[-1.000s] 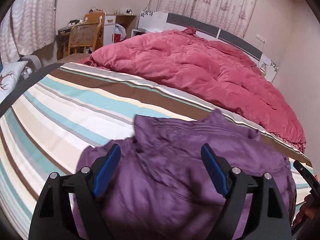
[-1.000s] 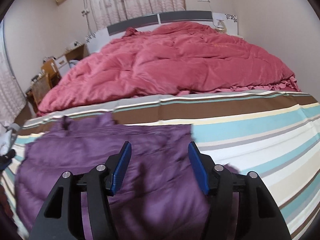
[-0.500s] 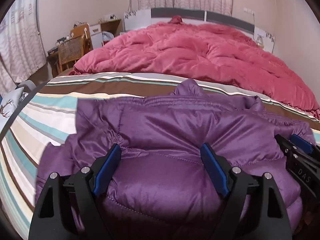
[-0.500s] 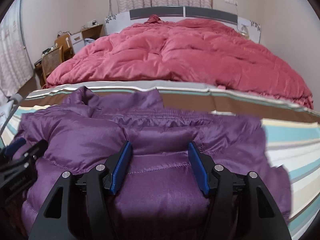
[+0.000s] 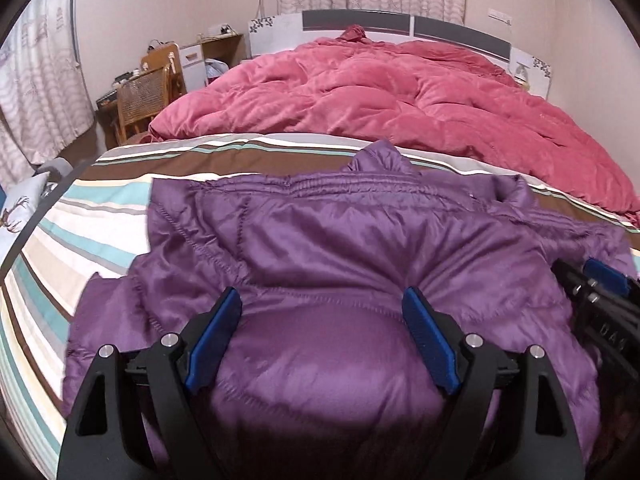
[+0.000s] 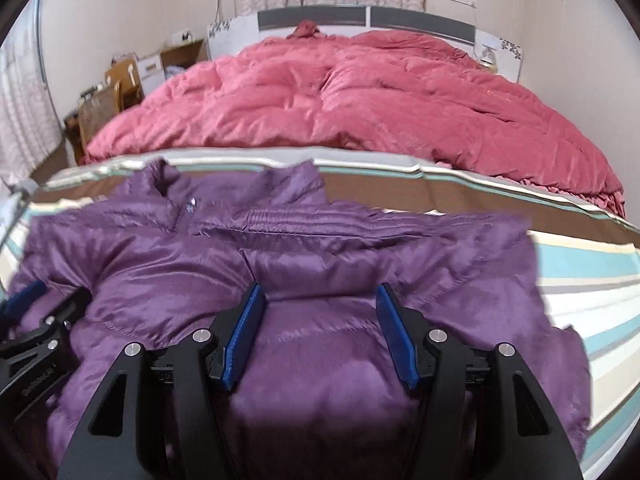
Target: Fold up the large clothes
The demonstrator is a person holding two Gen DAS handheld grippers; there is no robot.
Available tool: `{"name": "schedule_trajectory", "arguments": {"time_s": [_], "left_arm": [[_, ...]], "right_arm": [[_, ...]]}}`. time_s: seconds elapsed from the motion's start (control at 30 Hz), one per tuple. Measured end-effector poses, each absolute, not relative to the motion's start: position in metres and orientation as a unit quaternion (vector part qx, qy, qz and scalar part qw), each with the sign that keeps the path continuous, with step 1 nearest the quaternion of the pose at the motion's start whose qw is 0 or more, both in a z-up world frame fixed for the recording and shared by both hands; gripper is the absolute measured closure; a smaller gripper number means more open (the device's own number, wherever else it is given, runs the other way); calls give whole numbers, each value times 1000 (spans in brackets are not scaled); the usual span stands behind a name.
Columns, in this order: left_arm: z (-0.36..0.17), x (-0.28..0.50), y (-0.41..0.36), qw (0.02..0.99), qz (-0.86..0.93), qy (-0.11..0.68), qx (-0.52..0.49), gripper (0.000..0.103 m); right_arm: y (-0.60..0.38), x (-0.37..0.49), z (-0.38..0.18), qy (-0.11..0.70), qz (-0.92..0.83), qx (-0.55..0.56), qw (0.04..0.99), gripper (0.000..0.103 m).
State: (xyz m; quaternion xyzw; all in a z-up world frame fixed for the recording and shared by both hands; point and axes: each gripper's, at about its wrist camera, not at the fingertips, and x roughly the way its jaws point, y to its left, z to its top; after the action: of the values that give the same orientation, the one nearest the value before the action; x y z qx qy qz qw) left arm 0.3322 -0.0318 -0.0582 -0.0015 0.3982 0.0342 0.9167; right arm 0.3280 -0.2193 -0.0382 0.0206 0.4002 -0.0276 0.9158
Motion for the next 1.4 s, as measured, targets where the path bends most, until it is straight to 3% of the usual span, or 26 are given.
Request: {"name": "schedule_trajectory", "arguments": {"time_s": [0.3, 0.87, 1.1, 1.23, 1.4], "left_arm": [[-56, 309, -14, 923, 47, 383, 4, 10], [-70, 313, -3, 917, 23, 397, -25, 7], [-62, 295, 35, 922, 92, 375, -31, 7], [-88, 299, 56, 913, 87, 397, -44, 4], [-99, 305, 64, 907, 68, 410, -66, 3]], "right_arm": [[-261, 295, -36, 388, -88, 25, 917, 44], [-262, 294, -45, 404, -85, 20, 911, 43], [-203, 277, -16, 360, 4, 30, 932, 42], [-171, 287, -36, 372, 15, -27, 928, 42], [-175, 300, -52, 391, 14, -13, 920, 40]]}}
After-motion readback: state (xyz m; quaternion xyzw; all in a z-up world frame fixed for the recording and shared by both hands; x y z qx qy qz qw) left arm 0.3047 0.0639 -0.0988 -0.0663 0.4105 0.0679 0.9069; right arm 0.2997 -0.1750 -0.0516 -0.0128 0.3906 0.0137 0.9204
